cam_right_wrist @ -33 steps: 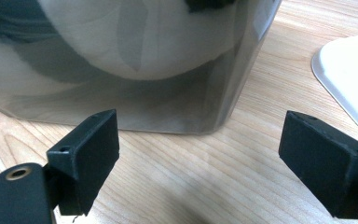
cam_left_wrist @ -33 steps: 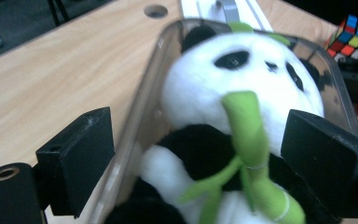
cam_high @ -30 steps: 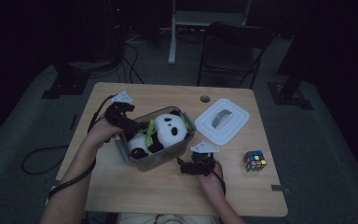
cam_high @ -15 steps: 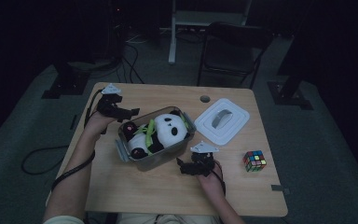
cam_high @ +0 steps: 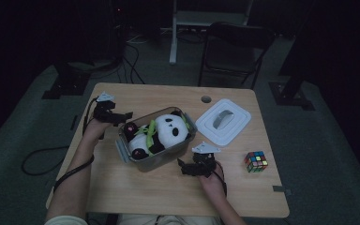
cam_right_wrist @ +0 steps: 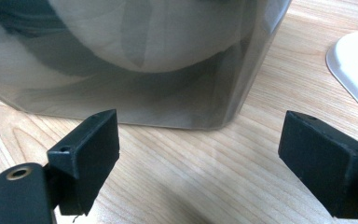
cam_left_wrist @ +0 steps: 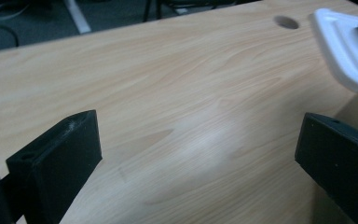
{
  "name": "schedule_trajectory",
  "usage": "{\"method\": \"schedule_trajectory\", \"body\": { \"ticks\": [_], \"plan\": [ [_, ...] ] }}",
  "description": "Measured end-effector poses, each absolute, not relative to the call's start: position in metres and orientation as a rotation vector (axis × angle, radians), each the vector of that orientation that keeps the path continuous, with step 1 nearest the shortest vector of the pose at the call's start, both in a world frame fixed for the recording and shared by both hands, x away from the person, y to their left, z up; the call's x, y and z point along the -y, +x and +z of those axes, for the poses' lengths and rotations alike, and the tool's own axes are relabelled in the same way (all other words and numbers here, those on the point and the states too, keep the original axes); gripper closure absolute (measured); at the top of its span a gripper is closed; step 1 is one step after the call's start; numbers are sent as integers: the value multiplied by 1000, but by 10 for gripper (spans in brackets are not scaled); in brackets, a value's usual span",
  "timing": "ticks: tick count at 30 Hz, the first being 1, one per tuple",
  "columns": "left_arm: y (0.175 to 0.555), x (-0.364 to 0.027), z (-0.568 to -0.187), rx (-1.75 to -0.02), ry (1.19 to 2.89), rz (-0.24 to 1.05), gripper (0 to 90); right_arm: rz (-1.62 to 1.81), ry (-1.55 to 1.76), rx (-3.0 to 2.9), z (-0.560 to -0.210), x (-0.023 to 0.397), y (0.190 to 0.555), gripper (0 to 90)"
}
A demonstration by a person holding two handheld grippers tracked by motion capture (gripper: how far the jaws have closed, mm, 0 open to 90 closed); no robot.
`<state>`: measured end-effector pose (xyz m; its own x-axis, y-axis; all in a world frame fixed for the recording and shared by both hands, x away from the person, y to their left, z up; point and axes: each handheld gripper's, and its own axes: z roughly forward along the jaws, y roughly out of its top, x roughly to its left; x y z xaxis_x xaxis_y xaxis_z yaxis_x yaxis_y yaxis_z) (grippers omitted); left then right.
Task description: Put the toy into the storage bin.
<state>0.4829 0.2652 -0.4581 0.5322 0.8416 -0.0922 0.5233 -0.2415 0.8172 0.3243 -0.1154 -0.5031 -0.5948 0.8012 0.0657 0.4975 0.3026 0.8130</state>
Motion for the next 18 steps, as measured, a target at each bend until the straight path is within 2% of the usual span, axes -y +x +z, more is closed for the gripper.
{"method": "schedule_trajectory", "body": {
  "ticks": [18],
  "plan": [
    [473,-255,-482,-1074,1994,423,14,1192,1188,-2216,-504,118,326,120]
  ]
}}
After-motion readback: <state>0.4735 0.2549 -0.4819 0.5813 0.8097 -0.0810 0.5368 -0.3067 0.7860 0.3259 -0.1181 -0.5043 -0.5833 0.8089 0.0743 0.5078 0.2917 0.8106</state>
